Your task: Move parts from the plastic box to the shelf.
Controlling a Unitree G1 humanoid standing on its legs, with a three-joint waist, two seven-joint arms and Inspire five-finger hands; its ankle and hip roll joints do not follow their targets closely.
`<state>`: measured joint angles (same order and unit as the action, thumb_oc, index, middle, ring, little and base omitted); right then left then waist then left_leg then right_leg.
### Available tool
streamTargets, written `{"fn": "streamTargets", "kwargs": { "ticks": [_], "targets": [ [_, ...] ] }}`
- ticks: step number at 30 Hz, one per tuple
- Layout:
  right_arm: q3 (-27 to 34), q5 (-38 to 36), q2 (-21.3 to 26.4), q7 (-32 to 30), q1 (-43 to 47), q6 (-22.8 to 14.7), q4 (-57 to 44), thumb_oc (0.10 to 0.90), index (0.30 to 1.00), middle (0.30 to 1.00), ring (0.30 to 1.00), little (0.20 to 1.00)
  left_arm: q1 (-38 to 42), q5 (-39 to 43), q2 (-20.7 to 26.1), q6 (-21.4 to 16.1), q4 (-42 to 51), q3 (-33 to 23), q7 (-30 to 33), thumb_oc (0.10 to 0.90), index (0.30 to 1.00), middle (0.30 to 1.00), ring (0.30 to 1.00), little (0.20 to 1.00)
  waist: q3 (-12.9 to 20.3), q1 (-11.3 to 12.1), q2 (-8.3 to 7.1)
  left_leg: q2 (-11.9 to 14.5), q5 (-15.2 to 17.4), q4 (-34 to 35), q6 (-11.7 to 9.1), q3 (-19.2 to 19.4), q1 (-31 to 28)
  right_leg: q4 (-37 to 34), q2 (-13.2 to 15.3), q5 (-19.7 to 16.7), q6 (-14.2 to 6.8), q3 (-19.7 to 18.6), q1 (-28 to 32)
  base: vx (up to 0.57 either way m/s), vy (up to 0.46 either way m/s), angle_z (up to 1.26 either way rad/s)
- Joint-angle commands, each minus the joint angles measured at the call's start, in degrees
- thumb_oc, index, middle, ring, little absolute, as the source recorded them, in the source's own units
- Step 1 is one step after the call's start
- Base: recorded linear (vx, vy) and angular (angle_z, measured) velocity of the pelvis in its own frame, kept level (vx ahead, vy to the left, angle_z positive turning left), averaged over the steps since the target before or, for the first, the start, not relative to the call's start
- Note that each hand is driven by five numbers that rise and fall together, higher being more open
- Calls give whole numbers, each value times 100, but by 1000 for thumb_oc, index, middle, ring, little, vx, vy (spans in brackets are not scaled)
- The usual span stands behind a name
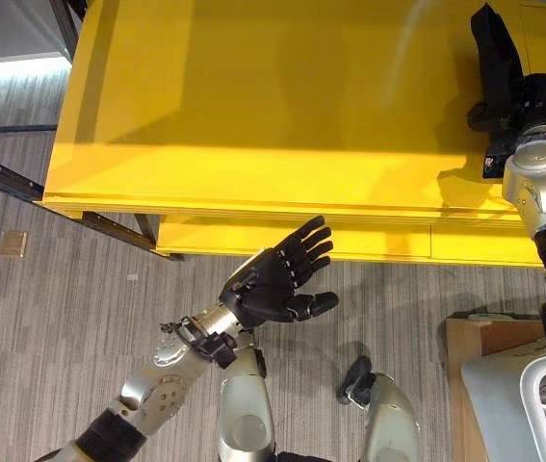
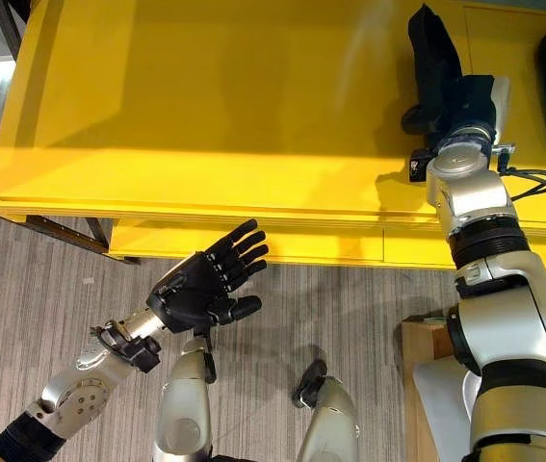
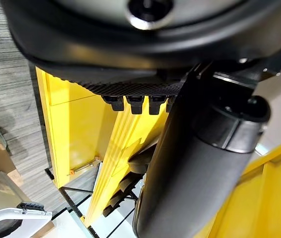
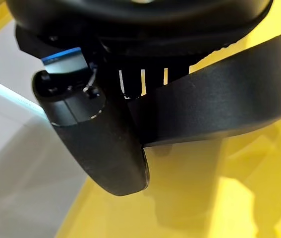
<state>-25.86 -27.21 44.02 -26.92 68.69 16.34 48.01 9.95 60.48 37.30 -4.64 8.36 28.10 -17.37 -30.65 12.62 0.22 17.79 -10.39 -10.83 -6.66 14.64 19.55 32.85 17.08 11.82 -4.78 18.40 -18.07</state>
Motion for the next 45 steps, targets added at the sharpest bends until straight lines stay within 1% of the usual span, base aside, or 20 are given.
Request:
{"fn": "streamTargets", "kwargs": {
  "ticks": [1, 3, 6, 7, 8, 9, 10, 11, 12, 13, 14, 15, 16, 19, 22, 25, 33, 36, 40, 45],
  "targets": [
    [8, 131, 80, 20, 1185, -573, -262, 400, 300, 300, 300, 300, 285, 118, 65, -147, 839, -241, 334, 900, 1000, 1000, 1000, 1000, 85, 151, -201, 64, 1333, -1261, -11, -501, 142, -292, 195, -390, -188, 7, 27, -41, 275, -19],
    [-44, -56, 114, -10, 1129, -414, -450, 400, 300, 300, 300, 300, 130, -12, 115, -158, 729, -365, 278, 900, 1000, 1000, 1000, 1000, 85, 185, -235, -44, 1571, -1549, 108, -484, 165, -284, 301, -375, -233, -13, 158, -31, 258, -16],
    [51, -77, 145, 112, 999, -446, -456, 400, 300, 300, 300, 300, -49, -68, 193, -174, 763, -507, 2, 900, 1000, 1000, 1000, 1000, 85, 248, -214, -154, 1770, -1737, 248, -437, 112, -310, 471, -387, -301, 117, 409, 1, 222, -7],
    [194, 159, 118, 354, 868, -366, -459, 400, 300, 300, 300, 300, -220, -64, 205, -94, 811, -561, -13, 900, 1000, 1000, 1000, 1000, 85, 340, -167, -181, 2010, -1885, 294, -380, -53, -39, 693, -315, -366, 358, 575, 149, 405, -22],
    [252, 283, -187, 557, 739, -357, -435, 400, 300, 300, 300, 300, -423, 14, 3, -36, 920, -475, -100, 900, 1000, 1000, 1000, 1000, 85, 401, -82, -122, 2165, -2004, 384, -242, -338, 581, 1063, -490, -353, 549, 282, 141, 325, -47],
    [290, 333, -250, 546, 733, -341, -460, 400, 300, 300, 300, 300, -410, 4, -30, -20, 963, -414, -42, 900, 1000, 1000, 1000, 1000, 85, 319, -118, -180, 2099, -1991, 468, -238, -256, 272, 930, -750, -332, 447, 126, 106, 175, -92],
    [321, 378, -291, 531, 697, -351, -465, 400, 300, 300, 300, 300, -405, -12, -43, -28, 979, -364, -4, 900, 1000, 1000, 1000, 1000, 85, 269, -134, -223, 2129, -2004, 494, -286, -242, 65, 824, -893, -382, 332, 89, 116, -251, -78],
    [327, 464, -343, 481, 645, -439, -363, 400, 300, 300, 300, 300, -345, -24, -69, -56, 986, -253, 40, 900, 1000, 1000, 1000, 1000, 85, 110, -246, -428, 2265, -2042, 482, -515, -190, -1034, 664, -1556, -576, -99, -34, 206, -383, -36],
    [297, 489, -378, 424, 648, -485, -263, 400, 300, 300, 300, 300, -258, -56, -80, -94, 973, -179, 73, 900, 1000, 1000, 1000, 1000, 85, 46, -285, -504, 2396, -2107, 455, -651, -163, -1674, 643, -1944, -646, -304, -73, 211, -416, 71],
    [287, 521, -392, 420, 667, -495, -199, 400, 300, 300, 300, 300, -207, -89, -85, -91, 983, -157, 94, 900, 1000, 1000, 1000, 1000, 85, 32, -287, -518, 2463, -2168, 453, -716, -131, -1822, 645, -2031, -645, -379, -109, 262, -604, 117],
    [177, 50, -111, 416, 703, -674, 159, 400, 300, 300, 300, 300, -50, -161, 75, -92, 895, -182, -221, 900, 1000, 1000, 1000, 1000, 85, -38, -371, -573, 2571, -2234, 481, -1013, -52, -2329, 403, -1831, -709, -649, 193, 216, -509, 133],
    [183, 1, 35, 598, 715, -763, 244, 400, 300, 300, 300, 300, -99, 20, 144, -201, 875, -281, -341, 900, 1000, 1000, 1000, 1000, 85, -19, -362, -486, 2517, -2192, 442, -907, -118, -2314, 352, -1791, -695, -460, 323, 240, -465, 147],
    [173, -29, 198, 742, 780, -703, 178, 400, 300, 300, 300, 300, -147, 363, 238, -211, 890, -460, -587, 900, 1000, 1000, 1000, 1000, 85, -5, -329, -386, 2416, -2062, 339, -774, -217, -2185, 318, -1716, -709, -298, 389, 128, -78, 192],
    [89, 33, 247, 873, 852, -443, 26, 400, 300, 300, 300, 300, -315, 425, 169, -33, 884, -645, -704, 900, 1000, 1000, 1000, 1000, 86, -1, -239, -182, 2225, -1880, 171, -617, -400, -1933, 276, -1486, -574, -154, 452, 199, -11, 32],
    [-3, 113, 144, 788, 1006, -304, 152, 400, 300, 300, 300, 300, -338, 446, 49, 53, 774, -646, -831, 900, 1000, 1000, 1000, 1000, 86, -38, -167, -21, 2014, -1655, 50, -456, -539, -1804, 271, -1392, -496, -109, 428, 165, 40, -35],
    [65, 194, 89, 748, 1083, -210, 410, 400, 300, 300, 300, 300, -311, 418, -28, 143, 754, -597, -794, 900, 1000, 1000, 1000, 1000, 86, -26, -125, -43, 1979, -1608, 82, -506, -506, -1541, 302, -1305, -461, -155, 272, 141, 38, -10],
    [195, -61, 119, 69, 1068, 118, 672, 400, 300, 300, 300, 300, -180, 458, -42, 130, 721, -522, -637, 900, 1000, 1000, 1000, 1000, 85, -78, -128, -36, 1975, -1596, 101, -461, -428, -1275, 280, -1204, -430, -202, 47, 47, 12, -2],
    [200, -113, 134, -160, 1051, 307, 809, 400, 300, 300, 300, 300, -73, 455, -98, 49, 722, -439, -502, 900, 1000, 1000, 1000, 1000, 85, -143, -129, -99, 2064, -1756, 151, -479, -243, -1114, 240, -1156, -411, -299, -165, -24, 11, 0],
    [164, -84, 127, -157, 1029, 329, 873, 400, 300, 300, 300, 300, 13, 419, -163, 29, 725, -355, -408, 900, 1000, 1000, 1000, 1000, 85, -187, -117, -175, 2165, -1916, 208, -495, -83, -1010, 246, -1135, -407, -374, -335, -89, 29, -4],
    [97, -76, 160, -80, 997, 381, 924, 400, 300, 300, 300, 300, 170, 380, -224, 85, 735, -219, -452, 900, 1000, 1000, 1000, 1000, 85, -304, -83, -271, 2370, -2197, 312, -470, 197, -1167, 290, -1282, -479, -520, -525, -137, 18, -6]
  ]
}}
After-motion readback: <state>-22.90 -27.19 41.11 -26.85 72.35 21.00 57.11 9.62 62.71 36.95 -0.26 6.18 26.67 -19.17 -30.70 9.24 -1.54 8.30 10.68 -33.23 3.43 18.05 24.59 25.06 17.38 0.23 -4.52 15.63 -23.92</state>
